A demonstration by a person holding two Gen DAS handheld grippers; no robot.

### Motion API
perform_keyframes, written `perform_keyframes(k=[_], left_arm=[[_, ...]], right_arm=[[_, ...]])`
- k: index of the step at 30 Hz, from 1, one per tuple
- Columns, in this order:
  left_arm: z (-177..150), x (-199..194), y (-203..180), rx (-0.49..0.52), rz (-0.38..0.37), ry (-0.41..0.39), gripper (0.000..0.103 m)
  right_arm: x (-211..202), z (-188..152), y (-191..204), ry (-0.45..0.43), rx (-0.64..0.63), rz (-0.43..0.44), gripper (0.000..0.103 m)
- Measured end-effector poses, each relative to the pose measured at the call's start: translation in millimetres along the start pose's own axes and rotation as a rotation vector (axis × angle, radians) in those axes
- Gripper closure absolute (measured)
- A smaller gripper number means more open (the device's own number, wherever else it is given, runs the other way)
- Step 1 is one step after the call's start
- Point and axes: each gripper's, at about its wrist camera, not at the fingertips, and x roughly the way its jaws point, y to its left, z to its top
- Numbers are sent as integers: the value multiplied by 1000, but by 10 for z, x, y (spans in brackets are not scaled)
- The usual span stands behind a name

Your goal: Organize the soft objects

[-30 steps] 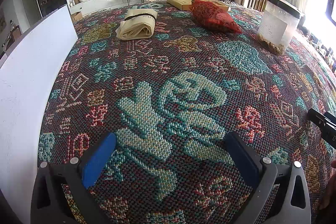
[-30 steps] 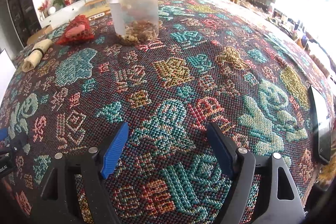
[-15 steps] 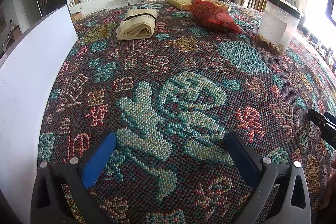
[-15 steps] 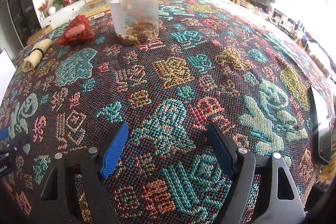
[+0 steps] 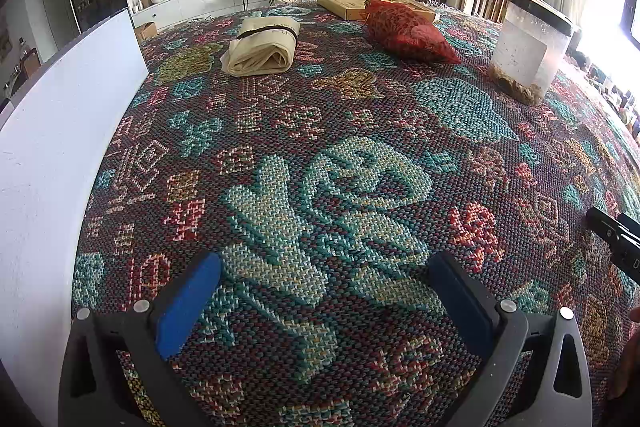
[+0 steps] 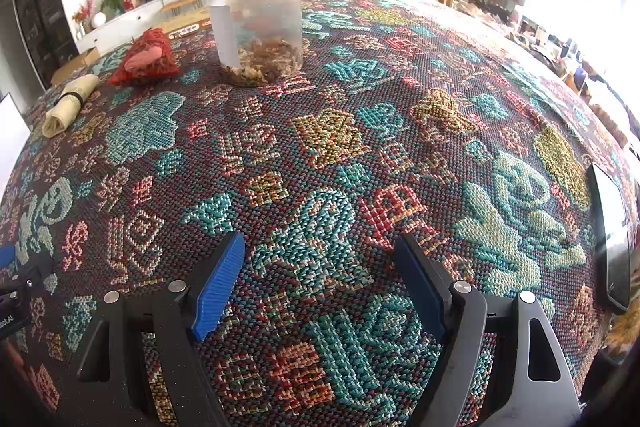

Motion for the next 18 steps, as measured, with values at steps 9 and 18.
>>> perform_keyframes(k=[9,18], left_arm=[[-3,-3,-6,0,1,0,0],[307,-25,284,-115,-19,-6,0]], right_arm=[[-1,0,-2,0,0,0,23],[-1,-1,-6,0,0,1,23]])
